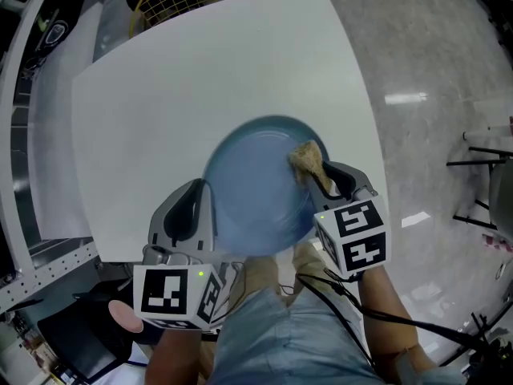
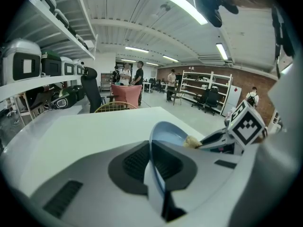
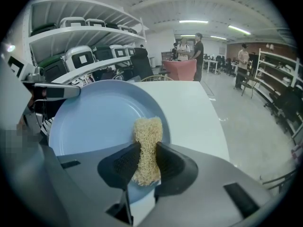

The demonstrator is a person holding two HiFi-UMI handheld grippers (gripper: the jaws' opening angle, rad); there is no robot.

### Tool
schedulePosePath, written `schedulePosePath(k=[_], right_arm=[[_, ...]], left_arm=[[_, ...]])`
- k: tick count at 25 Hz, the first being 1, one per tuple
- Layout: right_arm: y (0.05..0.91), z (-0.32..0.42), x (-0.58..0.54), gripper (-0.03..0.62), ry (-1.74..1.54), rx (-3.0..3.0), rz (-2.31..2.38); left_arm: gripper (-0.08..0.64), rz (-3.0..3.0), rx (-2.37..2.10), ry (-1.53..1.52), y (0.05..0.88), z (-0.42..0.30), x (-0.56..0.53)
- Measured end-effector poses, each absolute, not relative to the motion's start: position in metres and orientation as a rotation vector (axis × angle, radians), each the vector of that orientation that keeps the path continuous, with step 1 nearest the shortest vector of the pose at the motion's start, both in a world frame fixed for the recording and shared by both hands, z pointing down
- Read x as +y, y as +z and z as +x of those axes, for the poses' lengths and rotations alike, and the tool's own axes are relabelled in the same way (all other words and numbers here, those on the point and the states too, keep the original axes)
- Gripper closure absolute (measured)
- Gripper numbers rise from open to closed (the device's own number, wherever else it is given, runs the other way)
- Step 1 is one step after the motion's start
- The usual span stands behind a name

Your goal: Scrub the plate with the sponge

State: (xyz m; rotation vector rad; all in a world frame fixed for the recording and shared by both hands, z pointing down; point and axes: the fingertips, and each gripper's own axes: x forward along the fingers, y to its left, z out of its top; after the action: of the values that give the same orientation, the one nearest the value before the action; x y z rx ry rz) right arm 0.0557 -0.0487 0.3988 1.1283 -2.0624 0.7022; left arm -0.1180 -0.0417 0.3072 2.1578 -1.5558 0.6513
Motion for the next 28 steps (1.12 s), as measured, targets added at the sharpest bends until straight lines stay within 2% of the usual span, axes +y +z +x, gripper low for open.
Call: schedulePosePath(k=[28], right_arm=[[0.347,-0.038,-0.091,0.485,0.527,-2.245,0.938]], left_arm=[[0.532,2.133,-1.549,0.604,0.302,-0.121,-0.057]])
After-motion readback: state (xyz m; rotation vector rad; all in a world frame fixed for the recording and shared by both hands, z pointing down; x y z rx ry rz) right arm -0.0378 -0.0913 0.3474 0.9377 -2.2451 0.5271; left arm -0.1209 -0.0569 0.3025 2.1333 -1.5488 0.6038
